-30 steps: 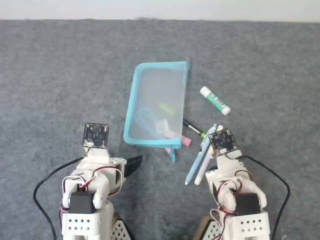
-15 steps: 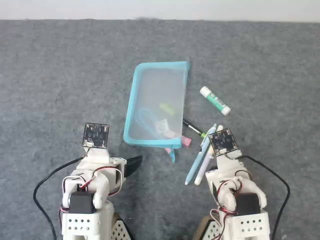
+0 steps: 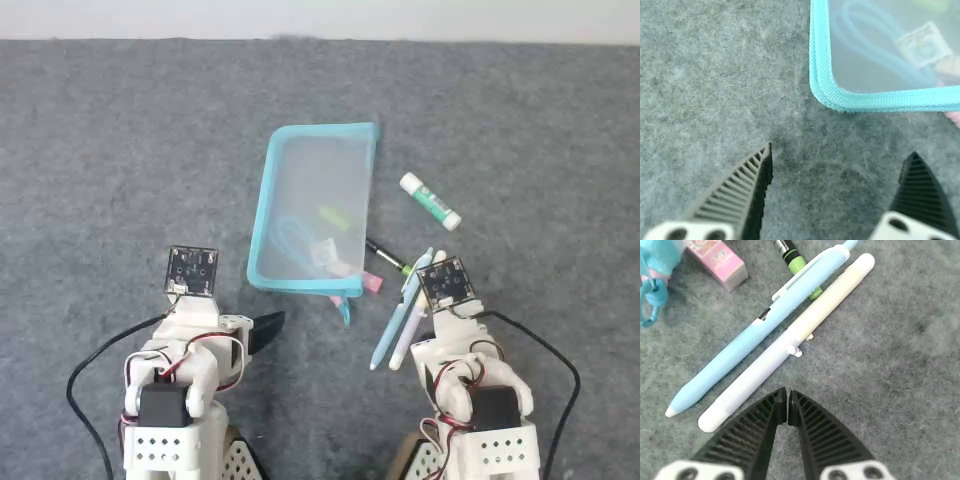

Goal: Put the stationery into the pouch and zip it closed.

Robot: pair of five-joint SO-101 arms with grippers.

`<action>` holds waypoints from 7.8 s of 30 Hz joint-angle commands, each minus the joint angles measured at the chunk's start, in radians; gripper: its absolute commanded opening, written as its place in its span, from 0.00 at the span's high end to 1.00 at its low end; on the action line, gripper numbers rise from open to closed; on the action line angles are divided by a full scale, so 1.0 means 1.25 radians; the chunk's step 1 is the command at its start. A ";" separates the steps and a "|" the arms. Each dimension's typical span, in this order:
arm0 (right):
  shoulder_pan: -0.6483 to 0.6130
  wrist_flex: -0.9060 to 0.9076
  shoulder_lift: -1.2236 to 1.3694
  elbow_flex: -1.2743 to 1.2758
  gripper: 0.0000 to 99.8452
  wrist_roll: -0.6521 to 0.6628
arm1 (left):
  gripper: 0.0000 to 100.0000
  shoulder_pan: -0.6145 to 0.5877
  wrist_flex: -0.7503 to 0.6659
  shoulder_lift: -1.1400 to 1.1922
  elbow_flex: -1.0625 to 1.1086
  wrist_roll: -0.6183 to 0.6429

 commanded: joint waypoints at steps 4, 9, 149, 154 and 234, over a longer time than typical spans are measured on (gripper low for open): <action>-0.009 0.004 -0.018 0.014 0.98 -0.002 | 0.62 0.055 0.002 -0.016 -0.007 0.009; -0.014 0.004 -0.018 0.014 0.98 -0.007 | 0.62 0.163 0.002 -0.016 -0.007 0.009; -0.306 -0.419 1.488 -1.003 0.85 -0.398 | 0.62 -0.292 -0.103 -0.014 -0.006 -0.166; -0.266 -0.417 1.491 -1.015 0.99 -0.395 | 0.62 -0.292 -0.103 -0.014 -0.006 -0.166; -0.380 0.053 0.892 -1.200 0.99 0.032 | 0.82 0.189 -0.565 0.671 -0.251 0.018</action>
